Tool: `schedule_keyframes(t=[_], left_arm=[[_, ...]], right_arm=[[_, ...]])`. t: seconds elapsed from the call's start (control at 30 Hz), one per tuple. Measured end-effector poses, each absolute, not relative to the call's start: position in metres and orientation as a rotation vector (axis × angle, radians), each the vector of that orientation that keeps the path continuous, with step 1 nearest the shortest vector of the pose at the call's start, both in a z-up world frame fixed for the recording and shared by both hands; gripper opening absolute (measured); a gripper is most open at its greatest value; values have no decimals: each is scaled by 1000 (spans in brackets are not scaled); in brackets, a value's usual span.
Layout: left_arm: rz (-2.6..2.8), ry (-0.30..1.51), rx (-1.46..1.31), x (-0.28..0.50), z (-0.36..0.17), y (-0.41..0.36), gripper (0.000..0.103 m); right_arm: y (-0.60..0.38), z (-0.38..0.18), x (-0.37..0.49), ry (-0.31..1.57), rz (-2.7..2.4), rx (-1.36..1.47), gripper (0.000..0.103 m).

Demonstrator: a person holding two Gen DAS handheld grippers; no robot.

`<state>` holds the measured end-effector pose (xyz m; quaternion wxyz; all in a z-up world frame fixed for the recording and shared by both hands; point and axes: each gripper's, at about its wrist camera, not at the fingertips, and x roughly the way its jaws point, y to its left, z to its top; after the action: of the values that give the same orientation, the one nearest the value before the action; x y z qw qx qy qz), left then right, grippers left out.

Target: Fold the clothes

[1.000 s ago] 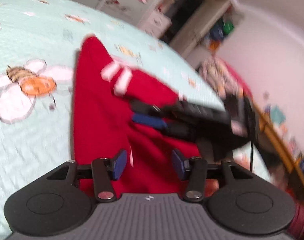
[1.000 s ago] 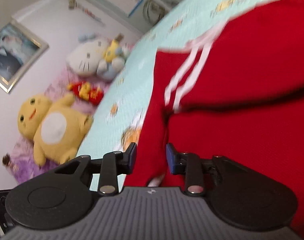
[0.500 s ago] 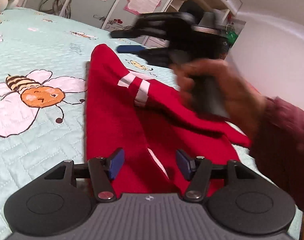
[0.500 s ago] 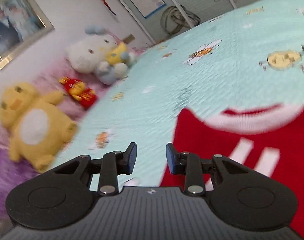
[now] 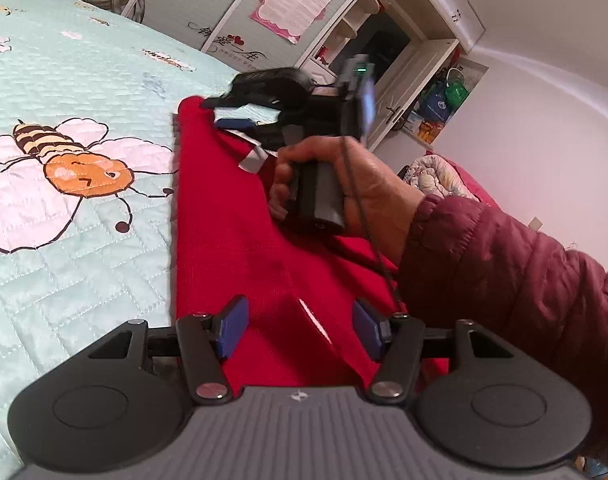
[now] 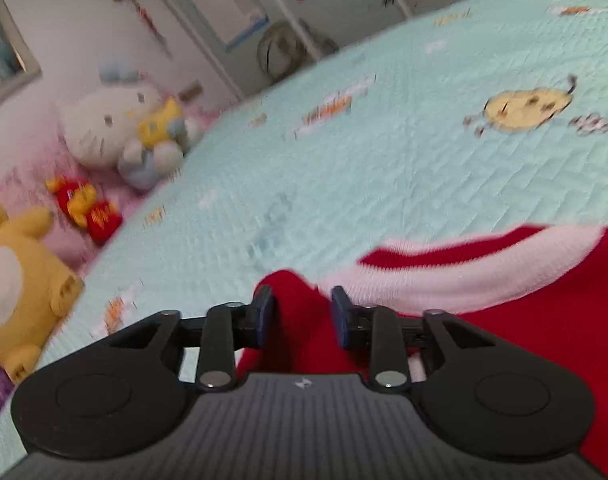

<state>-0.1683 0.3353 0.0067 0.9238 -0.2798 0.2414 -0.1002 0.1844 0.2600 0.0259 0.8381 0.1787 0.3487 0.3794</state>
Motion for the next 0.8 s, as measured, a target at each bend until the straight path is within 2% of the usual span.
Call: schedule_keyframes(t=[0.07,0.2,0.33,0.43,0.47,0.5,0.53,0.57,0.6,0.8], left_arm=[[-211,495,-587,-168,5,338,61],[-218,493,-604,-170,4,341,61],[-219,489,-598,-169,2,340,62],[-226,486,-612,-167,0,342,62],[-229,484,-620,-166,-1,343,62],[-232,483,-627,-166,-1,343,62],[-235,482,-635,-166,-2,344,62],[-237,480,-641,-166,-2,345,62],[-239,480,-646,-165,-3,346,62],[-243,478,-654,-165,-3,348,62]], right_arm=[[239,37,179,694,813,417,46],[198,43,173,687,810,334,51],[176,24,176,770,822,206,53],[178,23,172,752,850,120,53],[180,26,170,747,858,93,43],[181,27,169,743,856,67,27],[180,29,169,740,857,55,22],[176,31,169,746,871,71,11],[173,33,170,757,889,96,5],[156,45,148,735,870,69,1]])
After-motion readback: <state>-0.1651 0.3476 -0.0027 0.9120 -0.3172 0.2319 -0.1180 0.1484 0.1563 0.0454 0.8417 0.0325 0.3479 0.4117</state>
